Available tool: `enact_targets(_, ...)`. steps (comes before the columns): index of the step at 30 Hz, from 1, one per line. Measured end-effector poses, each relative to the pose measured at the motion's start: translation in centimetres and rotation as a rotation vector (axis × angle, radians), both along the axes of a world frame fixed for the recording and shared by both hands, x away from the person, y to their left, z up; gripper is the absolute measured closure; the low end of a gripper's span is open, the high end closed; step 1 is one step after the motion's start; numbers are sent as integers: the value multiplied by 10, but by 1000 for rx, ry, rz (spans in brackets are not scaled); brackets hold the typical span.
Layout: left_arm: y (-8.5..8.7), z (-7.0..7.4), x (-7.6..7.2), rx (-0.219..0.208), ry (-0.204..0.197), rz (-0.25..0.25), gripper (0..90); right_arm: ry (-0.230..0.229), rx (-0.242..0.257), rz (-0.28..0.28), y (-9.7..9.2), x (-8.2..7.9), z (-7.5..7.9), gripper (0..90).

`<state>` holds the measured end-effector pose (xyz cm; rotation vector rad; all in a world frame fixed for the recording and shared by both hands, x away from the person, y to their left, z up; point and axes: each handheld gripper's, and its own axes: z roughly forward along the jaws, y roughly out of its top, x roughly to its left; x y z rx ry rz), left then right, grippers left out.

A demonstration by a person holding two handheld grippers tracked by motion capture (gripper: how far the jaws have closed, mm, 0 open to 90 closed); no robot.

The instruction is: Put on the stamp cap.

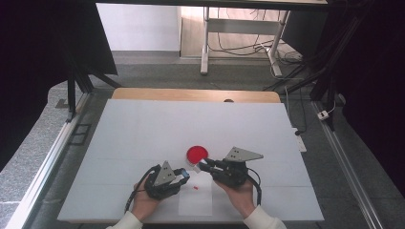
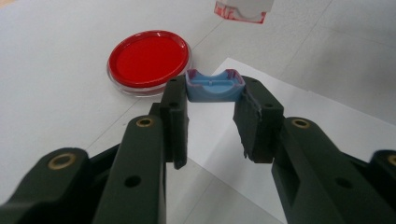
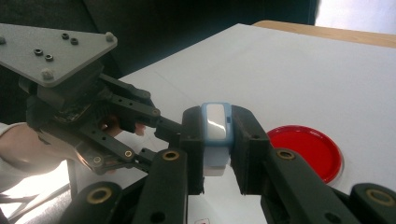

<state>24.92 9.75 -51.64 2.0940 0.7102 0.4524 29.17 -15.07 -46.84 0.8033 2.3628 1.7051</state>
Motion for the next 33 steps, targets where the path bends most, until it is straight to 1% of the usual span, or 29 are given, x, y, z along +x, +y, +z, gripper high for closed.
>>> enact_targets(7,-7,-2,0,3,-12,5,651,-2,-16,0,6,-3,-2,753)
enact_targets(11,-11,-3,0,13,-28,14,651,3,-17,-7,9,-4,-3,754)
enact_targets(17,-16,-5,0,16,-34,9,651,-5,-25,-18,14,-7,-4,754)
enact_targets(22,-17,-5,-1,16,-43,17,651,-2,-26,-37,15,-9,-4,754)
enact_targets(26,-17,-5,-1,18,-45,17,651,9,-16,-45,16,-9,-5,754)
enact_targets(33,-17,-5,-1,17,-51,19,651,16,-22,-53,17,-10,-6,754)
